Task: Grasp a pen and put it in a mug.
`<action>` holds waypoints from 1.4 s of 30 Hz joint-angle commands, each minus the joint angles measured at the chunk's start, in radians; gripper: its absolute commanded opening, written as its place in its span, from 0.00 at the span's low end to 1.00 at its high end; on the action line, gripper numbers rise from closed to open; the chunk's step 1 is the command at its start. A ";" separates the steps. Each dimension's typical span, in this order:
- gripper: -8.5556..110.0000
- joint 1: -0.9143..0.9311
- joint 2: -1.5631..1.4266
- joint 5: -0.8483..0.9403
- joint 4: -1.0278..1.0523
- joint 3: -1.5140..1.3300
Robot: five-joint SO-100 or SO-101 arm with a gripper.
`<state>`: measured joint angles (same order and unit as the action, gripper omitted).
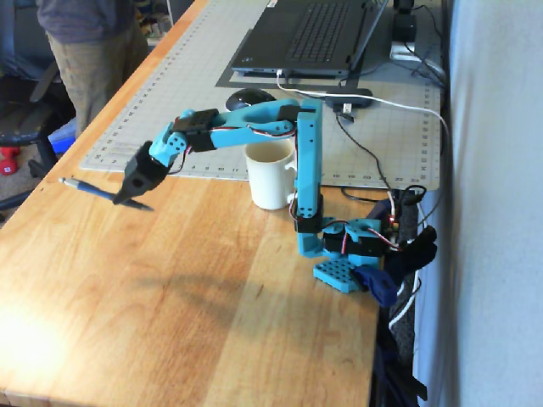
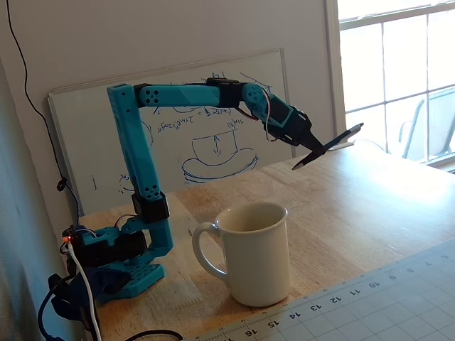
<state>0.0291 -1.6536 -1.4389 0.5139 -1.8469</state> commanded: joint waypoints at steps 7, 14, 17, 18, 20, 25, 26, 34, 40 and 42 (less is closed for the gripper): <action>0.08 0.074 -0.321 0.784 -0.023 0.066; 0.08 0.083 -0.456 1.330 -0.008 0.063; 0.08 0.086 -0.502 1.582 -0.008 0.061; 0.08 0.086 -0.522 1.663 -0.008 0.055; 0.08 0.100 -0.555 1.825 -0.008 0.028; 0.08 0.242 -0.719 2.207 -0.008 -0.084; 0.08 0.282 -0.750 2.279 -0.008 -0.112; 0.08 0.529 -0.976 2.824 -0.014 -0.316; 0.08 0.650 -1.106 3.200 -0.020 -0.413; 0.08 0.672 -1.149 3.298 -0.020 -0.431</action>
<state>0.6611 -2.7151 1.6736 0.5154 -2.2795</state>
